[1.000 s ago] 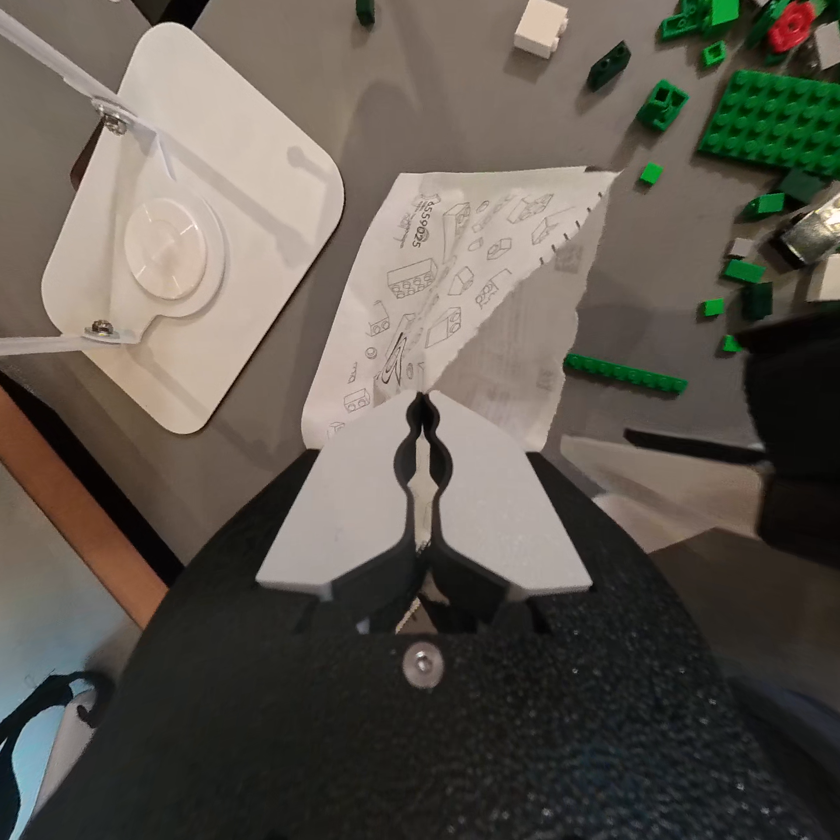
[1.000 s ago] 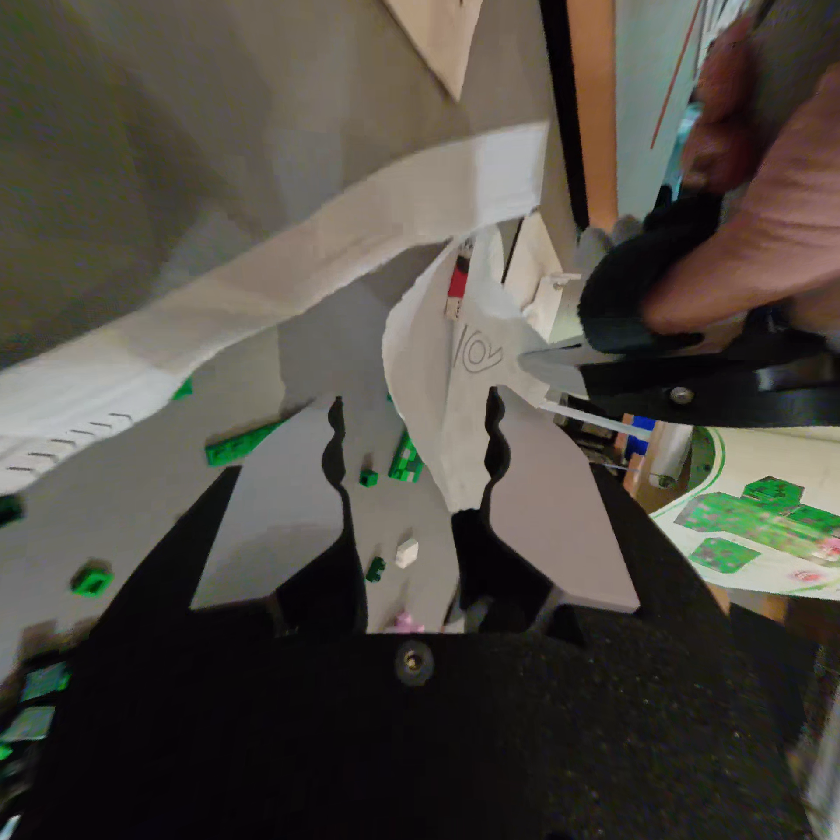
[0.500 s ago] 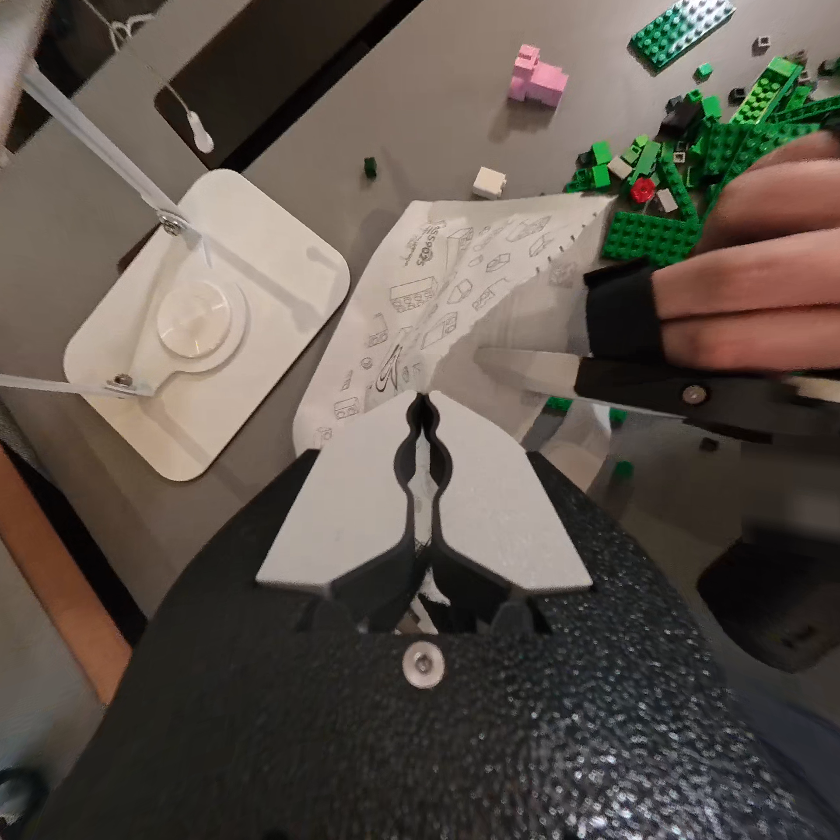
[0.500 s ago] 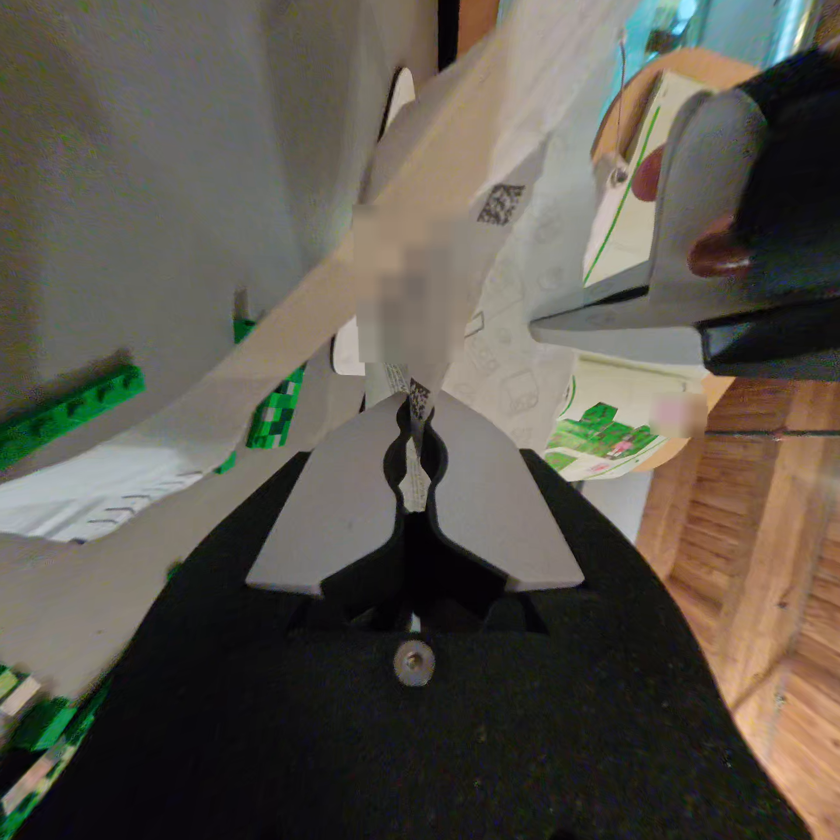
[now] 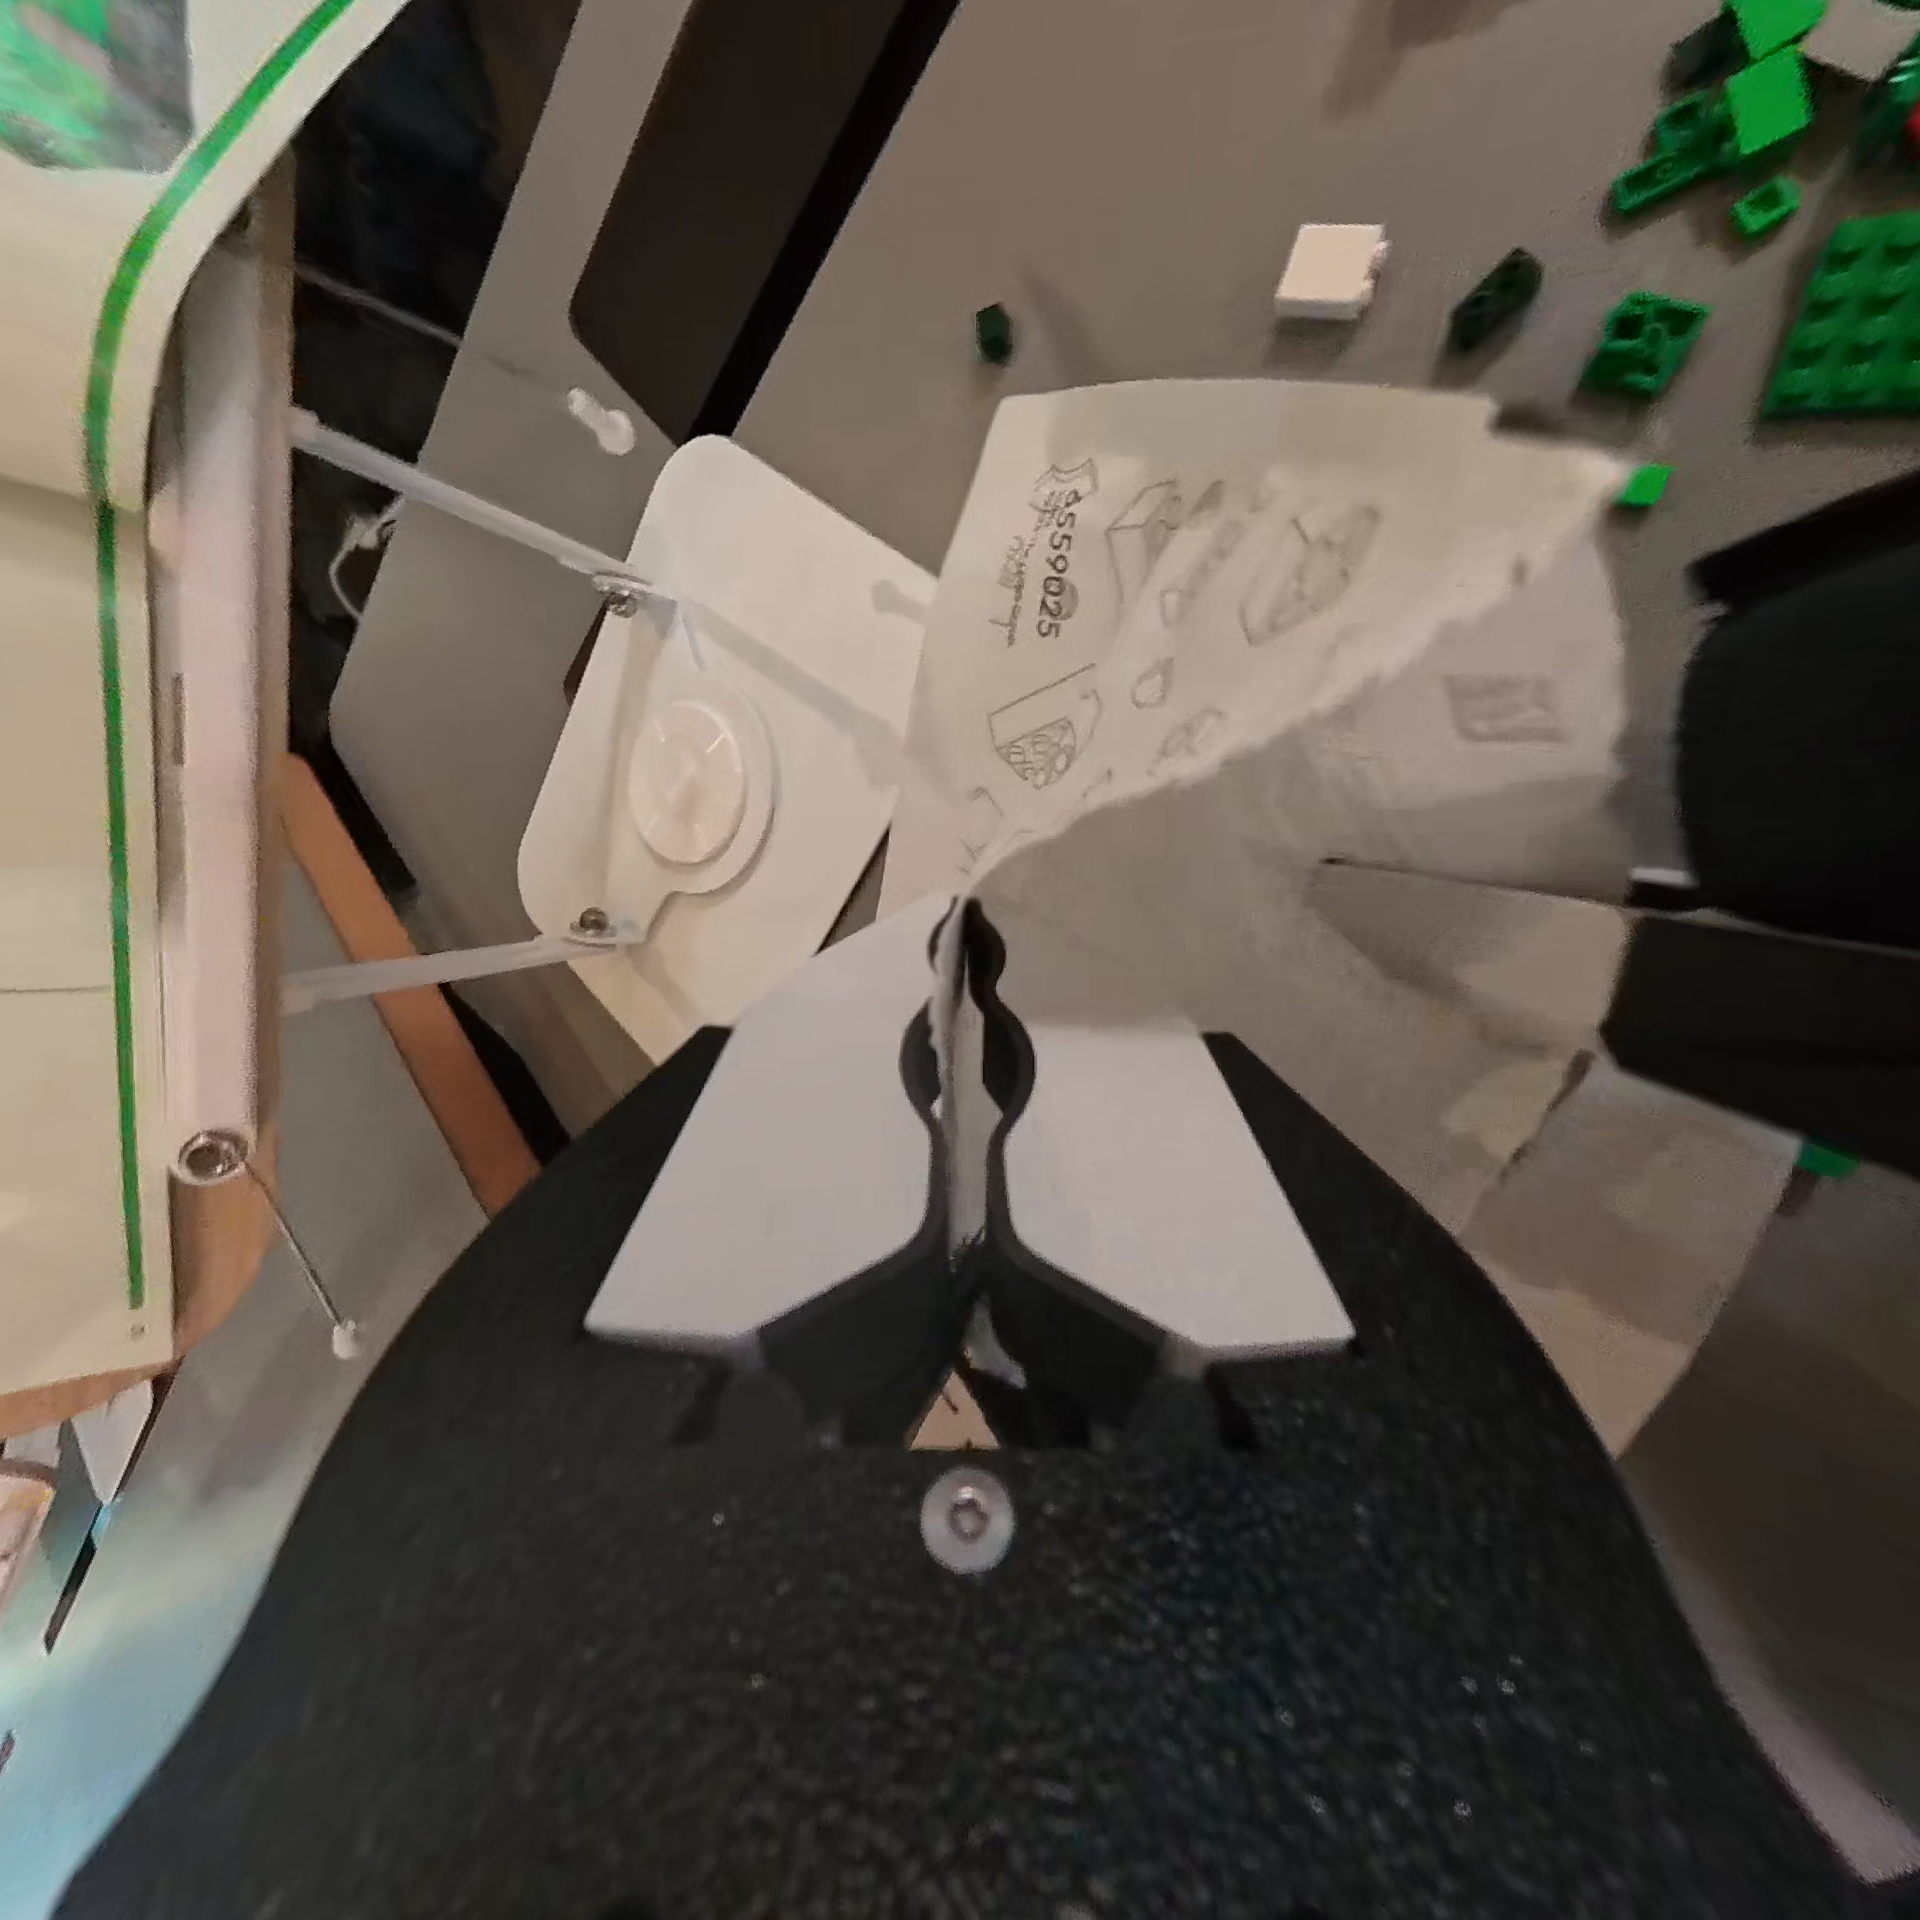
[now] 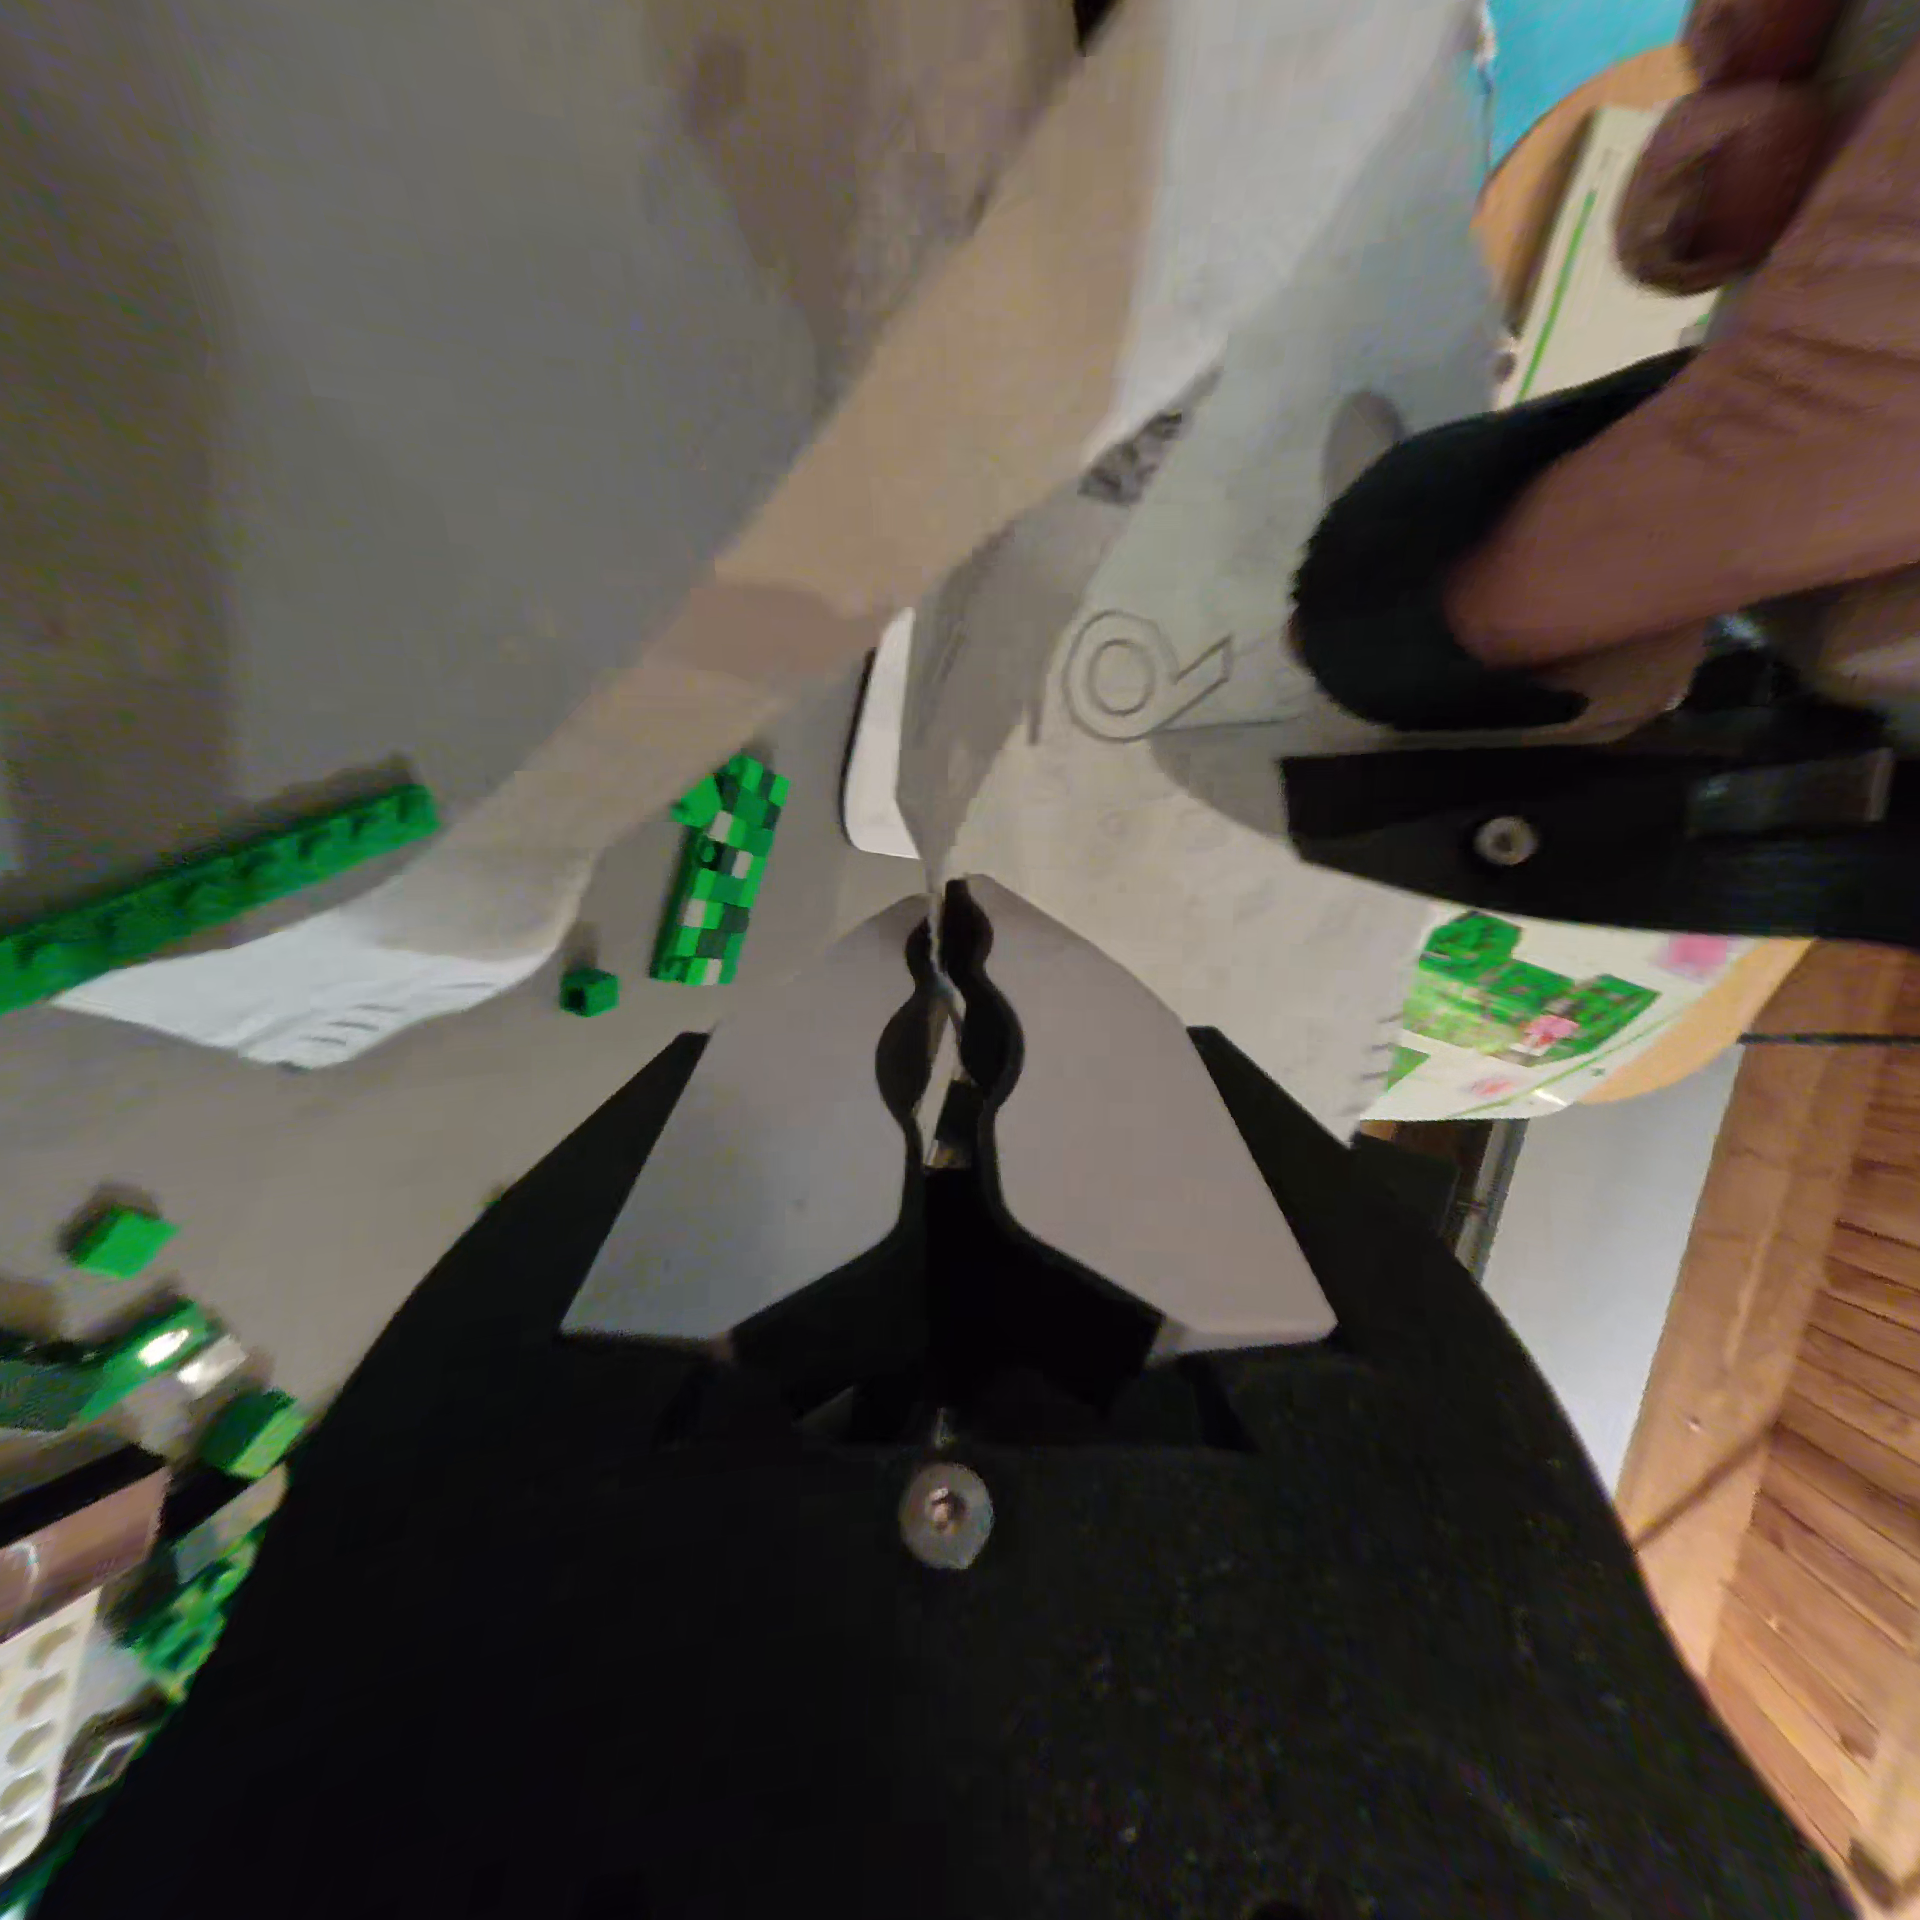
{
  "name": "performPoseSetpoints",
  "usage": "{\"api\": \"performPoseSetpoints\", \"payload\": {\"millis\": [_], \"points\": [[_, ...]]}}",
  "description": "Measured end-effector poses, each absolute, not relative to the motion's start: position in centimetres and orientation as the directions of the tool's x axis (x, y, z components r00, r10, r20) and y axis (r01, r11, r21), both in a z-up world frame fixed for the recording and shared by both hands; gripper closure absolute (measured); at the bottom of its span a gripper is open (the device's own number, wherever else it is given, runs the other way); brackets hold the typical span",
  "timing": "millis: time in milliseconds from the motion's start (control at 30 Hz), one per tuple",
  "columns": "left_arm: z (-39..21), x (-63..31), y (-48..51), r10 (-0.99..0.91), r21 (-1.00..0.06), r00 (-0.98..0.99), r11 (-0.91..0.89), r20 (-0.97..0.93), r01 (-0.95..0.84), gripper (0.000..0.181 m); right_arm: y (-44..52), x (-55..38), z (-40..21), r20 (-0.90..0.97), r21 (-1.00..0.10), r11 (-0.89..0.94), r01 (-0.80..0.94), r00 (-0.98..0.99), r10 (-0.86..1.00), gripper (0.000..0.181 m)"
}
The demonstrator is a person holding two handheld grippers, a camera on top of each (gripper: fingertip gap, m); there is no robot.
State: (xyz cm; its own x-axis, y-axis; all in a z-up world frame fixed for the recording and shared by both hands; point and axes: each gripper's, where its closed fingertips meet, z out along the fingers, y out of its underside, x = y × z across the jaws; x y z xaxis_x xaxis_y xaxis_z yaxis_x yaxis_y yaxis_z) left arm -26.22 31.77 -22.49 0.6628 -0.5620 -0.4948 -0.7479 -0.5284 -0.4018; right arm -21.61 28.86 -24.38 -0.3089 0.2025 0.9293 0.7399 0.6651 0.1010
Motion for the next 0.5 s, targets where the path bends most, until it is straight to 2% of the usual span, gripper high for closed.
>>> {"api": "performPoseSetpoints", "payload": {"millis": [267, 400, 467, 500], "points": [[-22.1, -28.4, 31.4, -0.505, -0.461, 0.733, -0.570, -0.455, -0.680, 0.181, 27.8, -21.4, -25.6, 0.917, 0.104, 0.682, 0.724, -0.335, 0.216, 0.181], [-22.3, -28.1, 31.2, -0.514, -0.490, 0.757, -0.577, -0.404, -0.654, 0.179, 28.3, -21.2, -24.8, 0.929, 0.025, 0.648, 0.761, -0.257, 0.266, 0.181], [-22.6, -27.9, 30.9, -0.524, -0.477, 0.752, -0.582, -0.399, -0.658, 0.152, 28.6, -21.1, -24.1, 0.935, -0.022, 0.621, 0.784, -0.204, 0.290, 0.181], [-22.7, -27.9, 30.7, -0.531, -0.464, 0.747, -0.585, -0.401, -0.665, 0.144, 28.8, -21.0, -23.9, 0.936, -0.046, 0.610, 0.791, -0.179, 0.303, 0.181]]}}
